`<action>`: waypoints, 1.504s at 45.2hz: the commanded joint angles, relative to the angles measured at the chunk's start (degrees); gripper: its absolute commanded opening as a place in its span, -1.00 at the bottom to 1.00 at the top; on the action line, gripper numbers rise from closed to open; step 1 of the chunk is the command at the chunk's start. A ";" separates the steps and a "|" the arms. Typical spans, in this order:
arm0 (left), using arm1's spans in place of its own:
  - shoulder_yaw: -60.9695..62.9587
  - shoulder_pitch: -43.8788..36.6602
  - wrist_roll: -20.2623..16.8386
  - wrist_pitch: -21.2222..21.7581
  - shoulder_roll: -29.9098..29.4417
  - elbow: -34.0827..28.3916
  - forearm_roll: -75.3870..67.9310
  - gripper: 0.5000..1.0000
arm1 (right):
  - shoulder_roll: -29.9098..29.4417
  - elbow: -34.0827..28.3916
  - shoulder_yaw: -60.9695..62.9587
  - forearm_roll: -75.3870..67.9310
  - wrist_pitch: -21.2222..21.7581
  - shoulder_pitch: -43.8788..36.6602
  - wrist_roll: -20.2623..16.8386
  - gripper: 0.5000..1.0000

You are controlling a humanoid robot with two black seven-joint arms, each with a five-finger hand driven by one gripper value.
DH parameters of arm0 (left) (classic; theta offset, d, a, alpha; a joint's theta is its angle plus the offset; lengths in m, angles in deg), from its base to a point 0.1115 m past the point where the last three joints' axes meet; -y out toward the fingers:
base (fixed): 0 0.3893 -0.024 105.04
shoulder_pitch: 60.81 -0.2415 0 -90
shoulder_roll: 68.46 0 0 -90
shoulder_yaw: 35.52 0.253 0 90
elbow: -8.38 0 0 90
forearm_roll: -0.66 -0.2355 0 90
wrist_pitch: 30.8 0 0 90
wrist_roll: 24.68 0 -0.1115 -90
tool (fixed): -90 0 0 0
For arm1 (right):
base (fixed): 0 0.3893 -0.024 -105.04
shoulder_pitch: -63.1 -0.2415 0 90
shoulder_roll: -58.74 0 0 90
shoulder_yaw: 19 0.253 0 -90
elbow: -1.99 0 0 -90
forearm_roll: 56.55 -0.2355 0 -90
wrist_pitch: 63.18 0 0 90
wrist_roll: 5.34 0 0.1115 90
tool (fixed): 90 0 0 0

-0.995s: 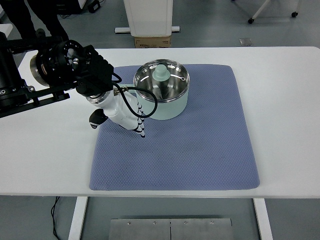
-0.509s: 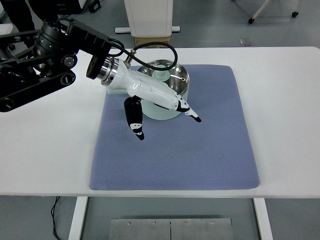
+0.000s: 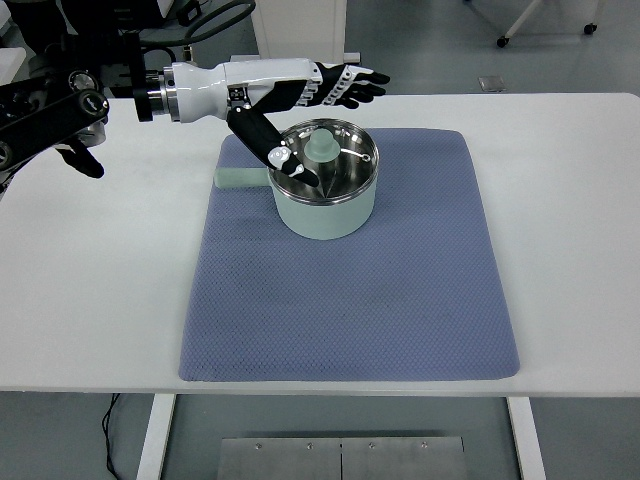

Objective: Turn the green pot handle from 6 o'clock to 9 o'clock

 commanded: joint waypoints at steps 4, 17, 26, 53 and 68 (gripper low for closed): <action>-0.01 -3.00 0.00 0.13 -2.67 -2.11 11.74 1.00 | 0.00 0.00 0.00 0.00 0.00 0.00 0.00 1.00; -0.10 -9.42 0.00 0.31 -2.06 -12.83 21.24 1.00 | 0.00 0.00 0.00 0.00 0.00 0.00 0.00 1.00; -0.10 -10.65 -0.09 0.31 -1.18 -16.53 26.69 1.00 | 0.00 0.00 0.00 0.00 0.00 0.00 0.00 1.00; -0.19 -17.24 -0.61 1.01 5.68 -29.89 32.67 1.00 | 0.00 0.00 0.00 0.00 0.00 0.00 0.00 1.00; -1.16 -18.48 -0.79 4.35 7.61 -32.96 33.90 1.00 | 0.00 -0.17 0.00 0.00 0.00 -0.09 0.00 1.00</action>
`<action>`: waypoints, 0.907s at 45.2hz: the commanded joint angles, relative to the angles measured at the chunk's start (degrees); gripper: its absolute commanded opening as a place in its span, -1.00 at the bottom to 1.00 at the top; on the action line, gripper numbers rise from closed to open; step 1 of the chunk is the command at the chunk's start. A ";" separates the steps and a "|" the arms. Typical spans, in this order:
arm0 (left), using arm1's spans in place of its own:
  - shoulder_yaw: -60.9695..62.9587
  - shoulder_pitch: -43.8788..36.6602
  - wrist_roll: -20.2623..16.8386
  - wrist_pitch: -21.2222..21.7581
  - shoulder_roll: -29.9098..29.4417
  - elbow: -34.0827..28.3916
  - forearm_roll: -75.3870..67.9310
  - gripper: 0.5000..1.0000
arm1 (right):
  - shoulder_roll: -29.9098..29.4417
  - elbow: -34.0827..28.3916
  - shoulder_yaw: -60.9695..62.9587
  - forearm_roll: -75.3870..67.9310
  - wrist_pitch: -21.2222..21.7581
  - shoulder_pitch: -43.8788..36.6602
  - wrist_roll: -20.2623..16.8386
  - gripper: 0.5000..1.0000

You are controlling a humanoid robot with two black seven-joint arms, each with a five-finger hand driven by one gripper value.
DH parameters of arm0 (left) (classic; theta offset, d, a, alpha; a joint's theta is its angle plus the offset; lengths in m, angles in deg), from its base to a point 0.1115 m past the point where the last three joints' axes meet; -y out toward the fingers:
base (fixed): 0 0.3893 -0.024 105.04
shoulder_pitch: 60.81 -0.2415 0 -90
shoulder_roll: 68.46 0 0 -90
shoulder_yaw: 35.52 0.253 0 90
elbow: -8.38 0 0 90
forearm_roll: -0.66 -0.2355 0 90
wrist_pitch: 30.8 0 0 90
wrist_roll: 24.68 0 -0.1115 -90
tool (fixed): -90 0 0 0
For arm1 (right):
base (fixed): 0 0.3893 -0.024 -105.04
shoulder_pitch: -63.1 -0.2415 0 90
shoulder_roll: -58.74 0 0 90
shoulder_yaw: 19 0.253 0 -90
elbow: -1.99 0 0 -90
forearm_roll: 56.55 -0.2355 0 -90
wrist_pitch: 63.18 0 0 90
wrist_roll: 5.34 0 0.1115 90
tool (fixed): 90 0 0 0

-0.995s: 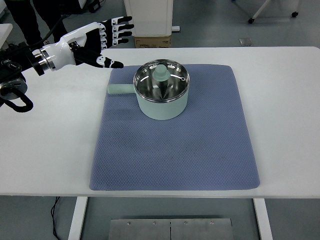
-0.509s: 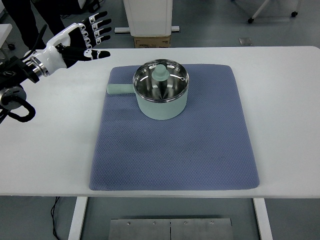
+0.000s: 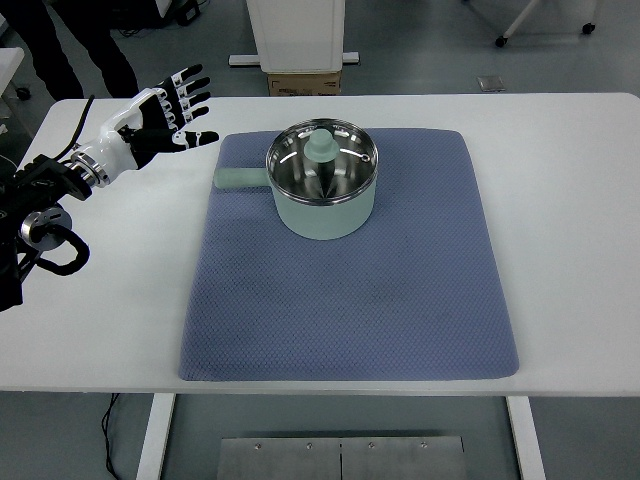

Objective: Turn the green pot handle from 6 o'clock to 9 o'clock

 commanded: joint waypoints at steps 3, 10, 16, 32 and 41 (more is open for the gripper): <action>-0.25 -0.01 0.05 1.21 0.35 -1.31 0.75 1.00 | -0.01 -0.01 0.03 0.07 0.00 0.01 -0.01 1.00; -0.34 -0.01 0.05 1.74 0.62 -2.72 1.88 1.00 | -0.01 -0.01 -0.15 0.07 0.00 0.01 -0.01 1.00; -0.34 -0.09 0.05 1.74 3.43 -5.96 4.43 1.00 | -0.01 -0.01 -0.15 0.07 0.00 0.01 -0.01 1.00; -0.78 -1.24 -0.04 1.74 11.51 -8.17 13.31 1.00 | -0.01 0.08 0.03 -0.02 0.00 -0.34 -0.01 1.00; -2.18 -2.55 -0.13 1.74 13.36 -8.17 14.28 1.00 | -0.01 0.08 0.11 -0.11 -0.09 -0.43 0.17 1.00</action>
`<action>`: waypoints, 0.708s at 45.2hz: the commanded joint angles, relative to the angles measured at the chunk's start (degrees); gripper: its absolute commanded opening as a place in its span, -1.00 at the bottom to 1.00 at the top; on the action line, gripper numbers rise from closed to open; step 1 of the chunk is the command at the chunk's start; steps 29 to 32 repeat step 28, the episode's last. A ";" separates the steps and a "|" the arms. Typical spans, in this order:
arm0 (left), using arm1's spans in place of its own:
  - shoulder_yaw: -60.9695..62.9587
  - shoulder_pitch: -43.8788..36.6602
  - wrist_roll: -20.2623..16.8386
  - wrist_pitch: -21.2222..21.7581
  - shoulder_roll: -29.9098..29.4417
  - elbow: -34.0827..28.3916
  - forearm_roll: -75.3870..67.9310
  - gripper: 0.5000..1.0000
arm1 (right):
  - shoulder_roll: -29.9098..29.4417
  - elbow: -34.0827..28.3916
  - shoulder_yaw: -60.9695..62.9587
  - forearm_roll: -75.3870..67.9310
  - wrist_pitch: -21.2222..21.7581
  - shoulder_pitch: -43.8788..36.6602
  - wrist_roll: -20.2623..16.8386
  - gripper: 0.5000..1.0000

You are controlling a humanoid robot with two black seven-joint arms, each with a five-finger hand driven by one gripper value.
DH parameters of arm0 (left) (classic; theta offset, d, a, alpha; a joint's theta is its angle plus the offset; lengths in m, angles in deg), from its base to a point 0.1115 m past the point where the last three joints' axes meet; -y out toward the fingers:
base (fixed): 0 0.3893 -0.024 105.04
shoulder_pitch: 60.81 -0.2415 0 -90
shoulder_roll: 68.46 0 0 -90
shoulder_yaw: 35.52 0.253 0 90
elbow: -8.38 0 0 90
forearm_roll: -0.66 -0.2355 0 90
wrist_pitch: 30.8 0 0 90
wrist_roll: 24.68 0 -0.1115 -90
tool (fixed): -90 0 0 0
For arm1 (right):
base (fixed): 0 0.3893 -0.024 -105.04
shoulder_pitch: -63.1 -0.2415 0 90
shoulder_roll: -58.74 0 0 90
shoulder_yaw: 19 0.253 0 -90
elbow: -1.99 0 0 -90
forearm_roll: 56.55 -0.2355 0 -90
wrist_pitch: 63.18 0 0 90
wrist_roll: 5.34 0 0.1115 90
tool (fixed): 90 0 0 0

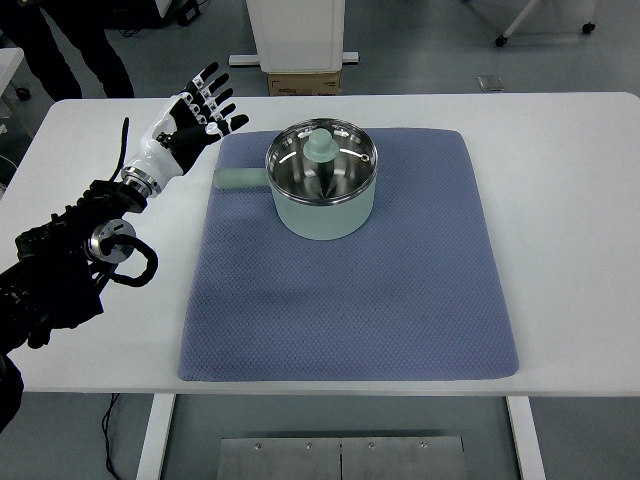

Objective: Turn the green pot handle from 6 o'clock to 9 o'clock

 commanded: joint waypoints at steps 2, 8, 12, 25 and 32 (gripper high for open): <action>-0.66 -0.78 -0.08 -0.01 0.35 0.01 0.02 1.00 | 0.00 0.00 0.01 -0.09 -0.08 -0.03 0.18 1.00; -0.66 -1.92 -1.05 -0.10 0.26 0.01 0.02 1.00 | 0.00 0.17 0.01 -0.09 -0.26 -0.03 0.18 1.00; -0.66 -2.01 -1.23 -0.18 0.17 0.01 -0.06 1.00 | 0.00 0.26 0.01 -0.09 -0.52 -0.03 0.18 1.00; -0.66 -1.92 -1.23 -0.18 0.09 0.01 -0.42 1.00 | 0.00 0.35 0.19 -0.09 -0.70 0.15 0.26 1.00; -0.66 -2.01 -1.23 -0.18 0.09 0.01 -0.42 1.00 | 0.00 0.35 0.19 -0.09 -0.78 0.15 0.44 1.00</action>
